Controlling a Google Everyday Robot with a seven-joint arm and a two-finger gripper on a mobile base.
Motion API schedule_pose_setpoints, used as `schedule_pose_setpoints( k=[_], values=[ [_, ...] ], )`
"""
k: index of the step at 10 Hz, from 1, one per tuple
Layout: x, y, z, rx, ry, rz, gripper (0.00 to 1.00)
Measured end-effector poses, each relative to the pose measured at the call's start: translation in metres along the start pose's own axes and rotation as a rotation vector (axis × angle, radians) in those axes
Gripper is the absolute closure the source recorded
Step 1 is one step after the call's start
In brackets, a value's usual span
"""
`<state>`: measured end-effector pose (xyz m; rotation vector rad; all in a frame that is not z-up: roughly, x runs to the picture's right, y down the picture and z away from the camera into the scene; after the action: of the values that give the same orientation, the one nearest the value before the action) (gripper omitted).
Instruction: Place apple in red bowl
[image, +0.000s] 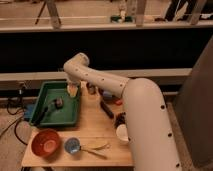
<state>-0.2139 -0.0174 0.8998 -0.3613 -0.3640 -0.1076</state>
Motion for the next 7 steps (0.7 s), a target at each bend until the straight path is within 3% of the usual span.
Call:
schedule_pose_setpoints(
  k=[7],
  values=[
    [0.000,0.013,0.032,-0.027,0.029,-0.004,0.20]
  ],
)
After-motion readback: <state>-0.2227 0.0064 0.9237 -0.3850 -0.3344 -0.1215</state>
